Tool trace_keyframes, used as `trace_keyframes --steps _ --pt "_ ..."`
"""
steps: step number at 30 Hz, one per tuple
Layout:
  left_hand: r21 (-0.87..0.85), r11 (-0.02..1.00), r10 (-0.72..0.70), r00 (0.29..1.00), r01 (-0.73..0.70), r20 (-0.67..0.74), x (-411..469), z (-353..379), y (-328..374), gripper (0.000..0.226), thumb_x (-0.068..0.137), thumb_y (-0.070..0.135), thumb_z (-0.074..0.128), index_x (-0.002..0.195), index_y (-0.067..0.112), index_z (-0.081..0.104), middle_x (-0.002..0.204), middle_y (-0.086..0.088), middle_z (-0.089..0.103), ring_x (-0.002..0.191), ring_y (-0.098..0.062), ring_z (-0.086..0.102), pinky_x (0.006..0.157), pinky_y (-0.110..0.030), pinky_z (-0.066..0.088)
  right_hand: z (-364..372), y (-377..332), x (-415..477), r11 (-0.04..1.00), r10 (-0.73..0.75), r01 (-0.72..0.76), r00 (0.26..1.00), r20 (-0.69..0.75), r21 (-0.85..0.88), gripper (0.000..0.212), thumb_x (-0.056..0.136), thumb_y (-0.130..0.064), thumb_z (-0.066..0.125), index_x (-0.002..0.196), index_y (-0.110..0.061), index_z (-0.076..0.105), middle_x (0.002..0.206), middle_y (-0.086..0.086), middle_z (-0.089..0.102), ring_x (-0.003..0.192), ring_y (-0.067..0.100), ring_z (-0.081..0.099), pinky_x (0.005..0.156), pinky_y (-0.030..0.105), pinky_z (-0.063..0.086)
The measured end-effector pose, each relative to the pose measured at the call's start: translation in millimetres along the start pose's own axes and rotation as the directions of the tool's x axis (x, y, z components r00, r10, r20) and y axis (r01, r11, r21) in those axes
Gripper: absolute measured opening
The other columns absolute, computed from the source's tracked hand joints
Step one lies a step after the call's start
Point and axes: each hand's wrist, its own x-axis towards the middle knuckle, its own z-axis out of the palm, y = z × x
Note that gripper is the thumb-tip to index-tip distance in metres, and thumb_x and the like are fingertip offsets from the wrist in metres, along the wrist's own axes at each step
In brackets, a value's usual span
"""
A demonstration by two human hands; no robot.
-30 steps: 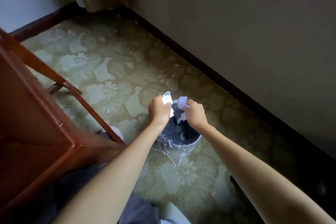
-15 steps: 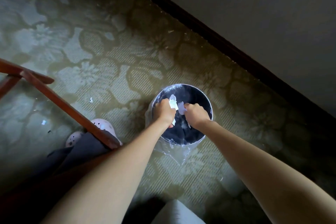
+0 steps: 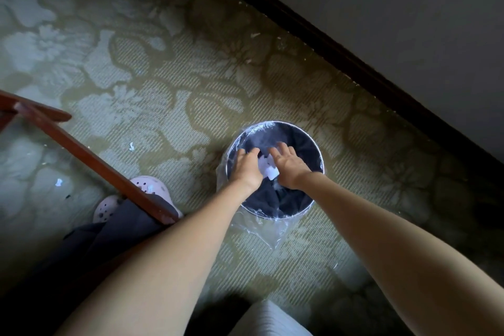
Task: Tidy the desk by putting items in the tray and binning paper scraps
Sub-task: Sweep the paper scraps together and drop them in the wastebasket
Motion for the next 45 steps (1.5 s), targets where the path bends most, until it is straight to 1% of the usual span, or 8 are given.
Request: trace_keyframes --steps 4,8,14,19,31,35,40,45 --pt "0.061 0.998 0.020 1.000 -0.018 -0.021 -14 -5 -4 0.058 0.085 -0.008 0.042 0.139 0.014 0.037 0.144 -0.013 0.031 0.136 -0.032 0.033 0.110 -0.045 0.033 -6 -2 -12 0.999 0.033 -0.033 0.999 -0.009 -0.013 0.065 0.085 -0.009 0.060 0.140 -0.012 0.027 0.147 0.015 0.021 0.137 0.032 0.025 0.109 0.043 0.034" --pt "0.177 0.984 0.025 0.998 -0.014 -0.059 -42 -21 -3 0.057 0.086 -0.014 0.040 0.139 0.006 0.034 0.144 -0.018 0.027 0.132 -0.035 0.035 0.107 -0.043 0.038 -18 -11 -34 0.985 0.066 -0.077 0.995 -0.072 -0.157 0.057 0.087 -0.017 0.060 0.136 -0.009 0.032 0.142 0.016 0.029 0.134 0.032 0.029 0.113 0.044 0.025" --pt "0.389 0.921 0.127 0.960 -0.022 -0.248 -108 -72 7 0.049 0.090 -0.002 0.048 0.137 0.006 0.034 0.139 -0.017 0.035 0.128 -0.032 0.037 0.101 -0.040 0.039 -61 -52 -91 0.919 -0.013 -0.083 0.970 -0.242 -0.385 0.058 0.084 -0.017 0.061 0.135 -0.007 0.035 0.140 0.017 0.032 0.131 0.033 0.033 0.111 0.042 0.026" --pt "0.427 0.904 0.196 0.864 0.024 -0.463 -188 -130 25 0.039 0.094 0.003 0.043 0.132 0.006 0.042 0.136 -0.016 0.041 0.128 -0.031 0.038 0.101 -0.040 0.039 -115 -96 -165 0.913 -0.138 -0.070 0.874 -0.467 -0.402 0.045 0.086 -0.013 0.054 0.129 -0.007 0.041 0.134 0.015 0.039 0.123 0.032 0.042 0.107 0.040 0.029" --pt "0.221 0.973 0.158 0.508 0.066 -0.847 -410 -204 -18 0.034 0.098 0.013 0.037 0.131 0.011 0.045 0.129 -0.015 0.049 0.121 -0.033 0.045 0.092 -0.040 0.041 -173 -235 -345 0.881 -0.467 0.189 0.486 -0.738 -0.433 0.027 0.087 -0.001 0.043 0.113 -0.003 0.050 0.117 0.016 0.049 0.106 0.033 0.050 0.082 0.036 0.037" --pt "0.113 0.984 0.045 0.424 0.137 -0.905 -452 -202 -74 0.033 0.098 0.016 0.038 0.129 0.013 0.048 0.129 -0.015 0.051 0.120 -0.033 0.047 0.095 -0.041 0.041 -149 -291 -365 0.825 -0.562 0.299 0.348 -0.750 -0.480 0.024 0.086 0.000 0.043 0.108 -0.002 0.053 0.114 0.016 0.051 0.101 0.035 0.052 0.072 0.034 0.032" --pt "-0.094 0.964 -0.172 0.313 0.248 -0.934 -483 -192 -155 0.037 0.098 0.012 0.035 0.133 0.011 0.046 0.134 -0.015 0.049 0.124 -0.032 0.046 0.101 -0.041 0.040 -102 -372 -379 0.710 -0.677 0.431 0.198 -0.709 -0.557 0.013 0.068 0.003 0.053 0.074 -0.005 0.061 0.083 0.016 0.062 0.064 0.035 0.060 0.048 0.033 0.045" --pt "-0.252 0.879 -0.353 0.199 0.404 -0.914 -506 -192 -230 0.040 0.097 0.009 0.031 0.136 0.008 0.044 0.134 -0.017 0.048 0.125 -0.032 0.043 0.101 -0.041 0.039 -68 -441 -378 0.538 -0.818 0.614 0.214 -0.535 -0.577 0.025 0.091 -0.006 0.040 0.112 -0.004 0.053 0.122 0.016 0.050 0.106 0.035 0.050 0.084 0.040 0.042"
